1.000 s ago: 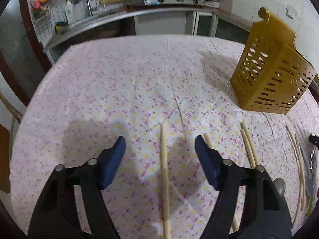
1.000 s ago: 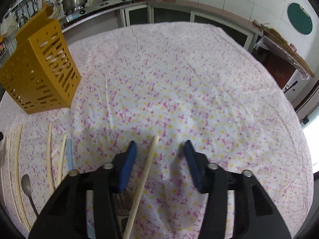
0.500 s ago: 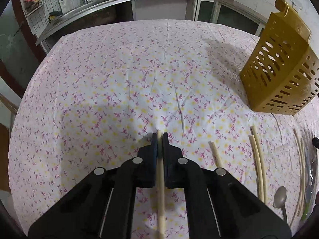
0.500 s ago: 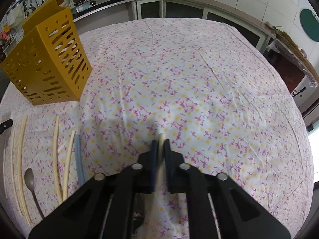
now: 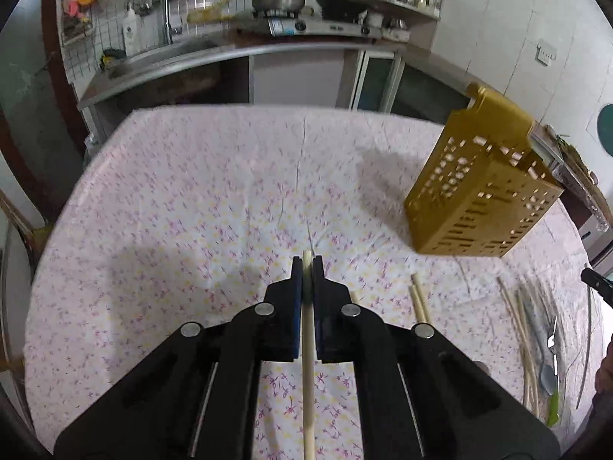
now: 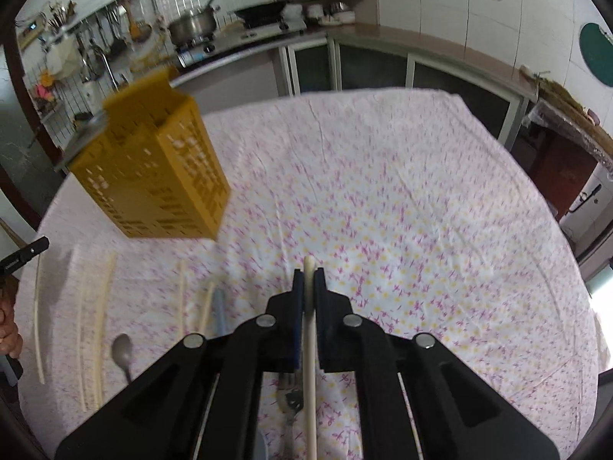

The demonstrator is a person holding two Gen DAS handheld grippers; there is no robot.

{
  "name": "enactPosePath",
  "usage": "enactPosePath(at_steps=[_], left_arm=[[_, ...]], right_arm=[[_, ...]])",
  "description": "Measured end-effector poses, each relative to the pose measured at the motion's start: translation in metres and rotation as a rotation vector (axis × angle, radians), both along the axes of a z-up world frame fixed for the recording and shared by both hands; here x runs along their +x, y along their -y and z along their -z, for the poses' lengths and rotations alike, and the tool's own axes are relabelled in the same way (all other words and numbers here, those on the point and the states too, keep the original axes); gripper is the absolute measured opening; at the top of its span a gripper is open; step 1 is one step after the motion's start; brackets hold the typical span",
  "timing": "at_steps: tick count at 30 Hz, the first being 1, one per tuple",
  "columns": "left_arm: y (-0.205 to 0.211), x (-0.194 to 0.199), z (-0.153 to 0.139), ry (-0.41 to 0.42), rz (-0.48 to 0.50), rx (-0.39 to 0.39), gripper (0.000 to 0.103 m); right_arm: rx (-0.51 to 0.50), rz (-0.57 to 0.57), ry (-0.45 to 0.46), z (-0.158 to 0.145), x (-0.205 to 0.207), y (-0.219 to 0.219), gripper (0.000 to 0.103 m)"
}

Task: Organize utensils
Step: 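Lift both held chopsticks and carry them above the yellow utensil holder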

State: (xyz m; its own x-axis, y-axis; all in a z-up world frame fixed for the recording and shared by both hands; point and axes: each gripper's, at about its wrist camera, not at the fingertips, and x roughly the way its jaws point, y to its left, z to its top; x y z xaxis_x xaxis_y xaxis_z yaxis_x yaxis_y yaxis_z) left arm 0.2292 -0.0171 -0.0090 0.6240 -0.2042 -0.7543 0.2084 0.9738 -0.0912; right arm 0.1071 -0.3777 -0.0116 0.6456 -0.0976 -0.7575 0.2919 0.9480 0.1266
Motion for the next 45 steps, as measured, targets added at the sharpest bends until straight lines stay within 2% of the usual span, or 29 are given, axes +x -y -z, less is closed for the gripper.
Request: enactPosePath(at_steps=[7,13,22,27,37,40,43,45], left_arm=[[-0.003,-0.017,-0.025,0.059,-0.007,-0.007,0.004],[-0.006,-0.031,-0.037,0.085,0.004,-0.009,0.004],[-0.008,-0.052,-0.052,0.115,0.013,-0.023,0.004],[-0.008,-0.064,-0.069,0.158,0.023,-0.031,0.004],[0.011,-0.080,-0.130,0.294,0.064,-0.065,0.003],[0.025,-0.080,-0.156,0.374,0.086,-0.089,0.003],[0.048,-0.080,-0.178,0.487,0.123,-0.100,0.003],[0.060,-0.077,-0.186,0.531,0.136,-0.102,0.003]], right_arm=[[-0.009,-0.017,0.058,-0.026,-0.017,0.000,0.006],[-0.015,-0.035,0.146,-0.049,-0.033,-0.003,0.006],[-0.036,-0.044,0.184,-0.064,-0.046,-0.012,0.006],[-0.065,-0.067,0.233,-0.084,-0.052,-0.020,0.006],[-0.127,-0.106,0.386,-0.146,-0.045,-0.039,0.006],[-0.136,-0.128,0.476,-0.171,-0.040,-0.046,0.006],[-0.153,-0.139,0.562,-0.186,-0.032,-0.056,0.006],[-0.160,-0.158,0.607,-0.193,-0.021,-0.064,0.006]])
